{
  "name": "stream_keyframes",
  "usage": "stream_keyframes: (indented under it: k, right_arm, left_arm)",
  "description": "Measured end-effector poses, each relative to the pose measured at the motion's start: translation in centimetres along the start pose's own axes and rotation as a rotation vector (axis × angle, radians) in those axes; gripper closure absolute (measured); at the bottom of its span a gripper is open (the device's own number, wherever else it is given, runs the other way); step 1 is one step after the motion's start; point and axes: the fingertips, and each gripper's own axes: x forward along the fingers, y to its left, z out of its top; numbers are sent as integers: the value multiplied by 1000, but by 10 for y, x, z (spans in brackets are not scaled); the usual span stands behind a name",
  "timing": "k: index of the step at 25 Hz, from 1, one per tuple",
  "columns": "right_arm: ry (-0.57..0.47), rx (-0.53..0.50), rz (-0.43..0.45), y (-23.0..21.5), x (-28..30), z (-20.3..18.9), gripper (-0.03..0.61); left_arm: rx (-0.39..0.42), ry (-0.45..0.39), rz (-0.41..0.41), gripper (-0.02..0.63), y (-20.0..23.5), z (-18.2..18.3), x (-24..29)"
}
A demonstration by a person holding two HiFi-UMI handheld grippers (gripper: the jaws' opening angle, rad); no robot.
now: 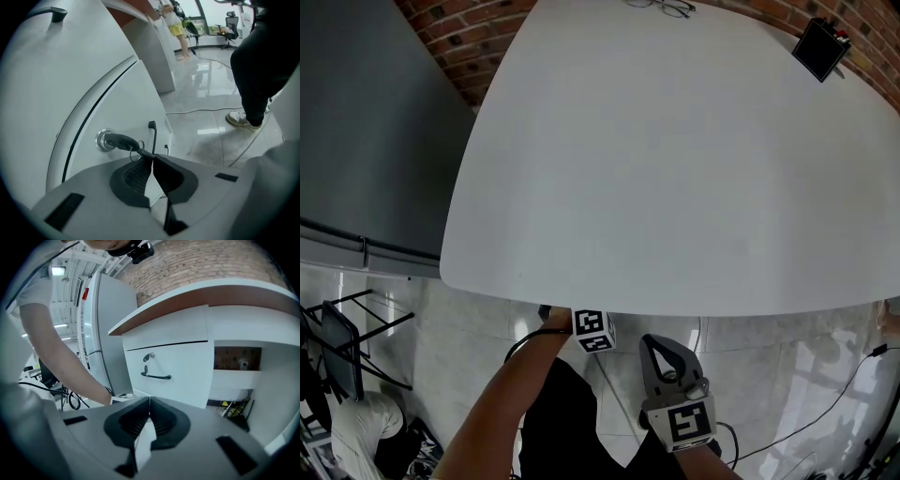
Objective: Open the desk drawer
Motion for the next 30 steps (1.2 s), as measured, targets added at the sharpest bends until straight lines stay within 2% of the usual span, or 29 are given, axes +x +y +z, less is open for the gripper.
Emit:
stream_keyframes:
  k: [10, 20, 26, 30]
  right_arm:
    - [21, 9, 13, 11, -6, -7, 563]
    - [30, 32, 26, 8, -14, 0, 563]
    - [74, 51, 10, -5, -31, -2, 563]
    - [99, 50, 9, 8, -31, -8, 563]
  left_arm:
    - [-32, -12, -50, 598, -12, 3, -1]
    - [-56, -16, -50, 598, -32, 4, -17]
    - [-66, -34, -50, 598, -47, 21, -25]
    - [-71, -44, -49, 598, -62, 17, -36]
